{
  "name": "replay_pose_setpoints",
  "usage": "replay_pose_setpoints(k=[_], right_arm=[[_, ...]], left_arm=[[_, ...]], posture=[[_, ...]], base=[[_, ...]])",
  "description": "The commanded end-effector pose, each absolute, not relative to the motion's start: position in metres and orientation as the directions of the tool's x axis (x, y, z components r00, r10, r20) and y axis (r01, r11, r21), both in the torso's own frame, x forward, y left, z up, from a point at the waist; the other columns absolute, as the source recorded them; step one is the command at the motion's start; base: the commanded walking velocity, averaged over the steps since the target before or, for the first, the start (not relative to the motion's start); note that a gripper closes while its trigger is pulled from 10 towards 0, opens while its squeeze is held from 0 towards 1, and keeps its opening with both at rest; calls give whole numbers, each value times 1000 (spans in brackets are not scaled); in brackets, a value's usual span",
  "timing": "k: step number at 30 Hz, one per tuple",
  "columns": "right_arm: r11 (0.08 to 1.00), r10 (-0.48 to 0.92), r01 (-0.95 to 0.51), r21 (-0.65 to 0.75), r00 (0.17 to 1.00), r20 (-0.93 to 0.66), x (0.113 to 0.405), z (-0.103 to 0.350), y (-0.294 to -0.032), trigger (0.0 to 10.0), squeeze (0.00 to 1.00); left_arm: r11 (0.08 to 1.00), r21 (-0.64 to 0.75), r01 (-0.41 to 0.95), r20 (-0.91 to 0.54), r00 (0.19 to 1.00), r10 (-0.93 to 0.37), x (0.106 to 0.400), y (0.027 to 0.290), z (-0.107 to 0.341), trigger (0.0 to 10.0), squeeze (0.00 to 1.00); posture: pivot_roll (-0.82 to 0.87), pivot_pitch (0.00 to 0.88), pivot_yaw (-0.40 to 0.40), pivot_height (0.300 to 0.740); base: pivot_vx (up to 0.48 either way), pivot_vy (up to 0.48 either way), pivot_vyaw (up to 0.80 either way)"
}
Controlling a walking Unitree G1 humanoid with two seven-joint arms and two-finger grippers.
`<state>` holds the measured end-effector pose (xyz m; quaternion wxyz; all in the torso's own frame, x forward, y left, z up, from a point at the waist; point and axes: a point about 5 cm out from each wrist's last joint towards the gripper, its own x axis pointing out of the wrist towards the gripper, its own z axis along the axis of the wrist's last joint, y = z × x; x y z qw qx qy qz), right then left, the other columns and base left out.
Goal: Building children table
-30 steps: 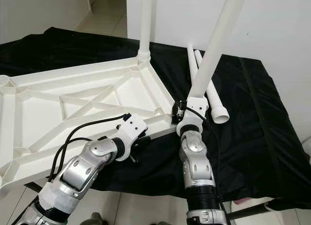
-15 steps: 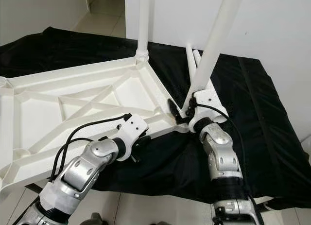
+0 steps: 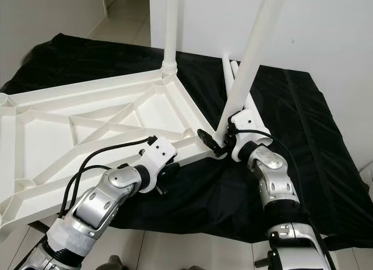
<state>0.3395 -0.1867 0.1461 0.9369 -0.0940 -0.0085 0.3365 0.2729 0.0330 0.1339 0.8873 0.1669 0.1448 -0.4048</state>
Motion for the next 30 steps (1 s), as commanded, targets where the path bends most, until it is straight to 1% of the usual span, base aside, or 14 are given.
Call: replay_pose_setpoints(k=[1,2,10,11,14,15,17,20,24,26,27,28,29,30], right_arm=[[723,660,-673,-156,740,-131,338,130,-181,1294,0],[720,665,-680,-140,733,-142,337,126,-181,0,0],[729,665,-677,-106,736,-127,333,122,-180,0,0],[751,647,-655,-78,755,-111,330,119,-180,0,0],[756,643,-650,-73,759,-106,330,118,-180,0,0],[788,605,-611,-73,791,-96,330,118,-182,0,0],[788,605,-611,-73,791,-96,330,118,-182,0,0],[879,470,-472,-70,882,-49,330,120,-183,0,0],[893,445,-446,-61,895,-33,330,121,-181,0,0],[953,302,-302,-2,953,-18,327,120,-174,0,0],[953,302,-302,-2,953,-18,327,120,-174,0,0],[972,236,-235,14,972,-22,325,120,-170,0,0],[972,236,-235,14,972,-22,325,120,-170,0,0],[983,181,-180,34,983,-25,323,120,-166,0,0]], left_arm=[[571,189,799,-365,597,-714,270,24,140,10000,0],[570,190,800,-365,596,-715,269,24,140,10000,0],[567,189,802,-366,593,-717,268,23,140,10000,0],[563,188,805,-367,590,-720,267,22,140,10000,0],[562,188,805,-367,589,-720,267,22,140,10000,0],[560,187,807,-368,586,-722,267,22,139,10000,0],[560,187,807,-368,586,-722,267,22,139,10000,0],[557,184,810,-370,582,-724,266,21,139,10000,0],[557,184,810,-370,582,-724,266,21,139,10000,0],[558,182,810,-370,582,-724,266,21,139,10000,0],[558,182,810,-370,582,-724,266,21,139,10000,0],[558,182,810,-371,582,-724,266,21,139,10000,0],[558,182,810,-371,582,-724,266,21,139,10000,0],[557,181,811,-371,581,-725,266,21,138,10000,0]], posture=[[138,0,-65,740],[138,0,-64,740],[136,0,-61,740],[128,1,-58,740],[128,1,-58,740],[124,6,-57,740],[124,6,-57,740],[120,15,-62,740],[120,16,-62,740],[116,24,-64,740],[116,24,-64,740],[115,24,-65,740],[115,24,-65,740],[113,26,-66,740]], base=[[0,0,0],[0,0,0],[0,0,0],[0,0,0],[0,0,0],[0,0,0],[0,0,0],[0,0,0],[0,0,0],[0,0,0],[0,0,0],[0,0,0],[0,0,0],[0,0,0]])
